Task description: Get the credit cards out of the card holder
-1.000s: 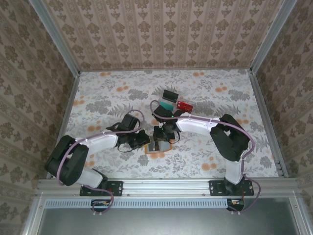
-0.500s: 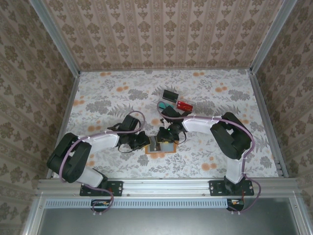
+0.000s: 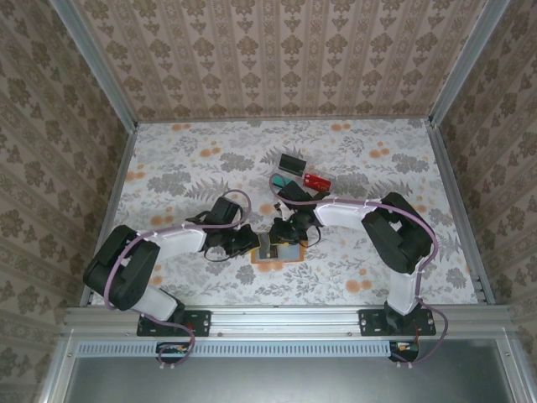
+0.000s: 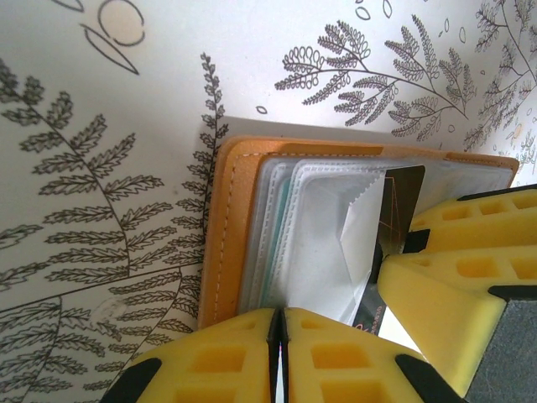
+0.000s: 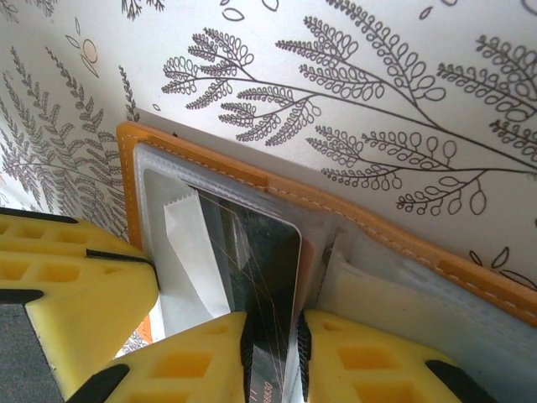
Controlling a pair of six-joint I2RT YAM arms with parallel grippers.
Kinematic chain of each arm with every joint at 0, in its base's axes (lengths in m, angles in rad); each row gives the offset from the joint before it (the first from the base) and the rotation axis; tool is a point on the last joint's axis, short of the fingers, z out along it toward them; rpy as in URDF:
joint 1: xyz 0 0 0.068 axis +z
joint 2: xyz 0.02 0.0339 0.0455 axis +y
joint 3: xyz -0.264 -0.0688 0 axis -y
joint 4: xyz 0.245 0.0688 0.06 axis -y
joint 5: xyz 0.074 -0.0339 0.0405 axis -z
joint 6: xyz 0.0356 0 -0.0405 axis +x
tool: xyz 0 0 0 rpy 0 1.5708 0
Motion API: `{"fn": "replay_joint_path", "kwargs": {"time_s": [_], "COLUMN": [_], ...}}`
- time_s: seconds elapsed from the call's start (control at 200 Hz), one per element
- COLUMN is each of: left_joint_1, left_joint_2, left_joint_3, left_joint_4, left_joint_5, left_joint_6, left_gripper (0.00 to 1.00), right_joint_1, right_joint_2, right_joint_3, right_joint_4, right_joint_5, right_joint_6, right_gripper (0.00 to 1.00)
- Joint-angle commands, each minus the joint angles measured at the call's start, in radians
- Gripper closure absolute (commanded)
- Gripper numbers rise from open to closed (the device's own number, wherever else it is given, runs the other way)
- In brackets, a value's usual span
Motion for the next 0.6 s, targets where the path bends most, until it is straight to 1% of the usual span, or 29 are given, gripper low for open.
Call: {"fn": "replay_joint_path", "kwargs": {"time_s": [0.0, 0.1, 0.2, 0.345, 0.595], "left_joint_1": [-0.009, -0.008, -0.008, -0.005, -0.002], "left_joint_2": [0.025, 0.024, 0.023, 0.015, 0.015], "left_joint_3": [-0.019, -0.019, -0.019, -0.022, -0.028], "left_joint_4": [-0.079, -0.086, -0.094, -0.1, -0.104], "left_joint_5": [-0.046, -0.053, -0.058, -0.064, -0.065], "left_joint_6": [0.023, 0.025, 0.032, 0.037, 0.037], "left_gripper": [0.87, 0.87, 0.84, 0.82, 0.83], "right_joint_1": [0.001, 0.0, -0.003, -0.013, -0.026], "right_joint_2": [0.003, -0.001, -0.009, -0.022, -0.044], "right_joint_3": [-0.009, -0.013, -0.018, -0.027, -0.048], "right_joint_4": [-0.028, -0.039, -0.043, -0.045, -0.047], "right_joint_5": [0.001, 0.019, 0.028, 0.033, 0.045], "right_joint_6": [-0.026, -0.032, -0.039, -0.043, -0.048], "right_gripper": [0.77, 0.82, 0.86, 0.87, 0.87]}}
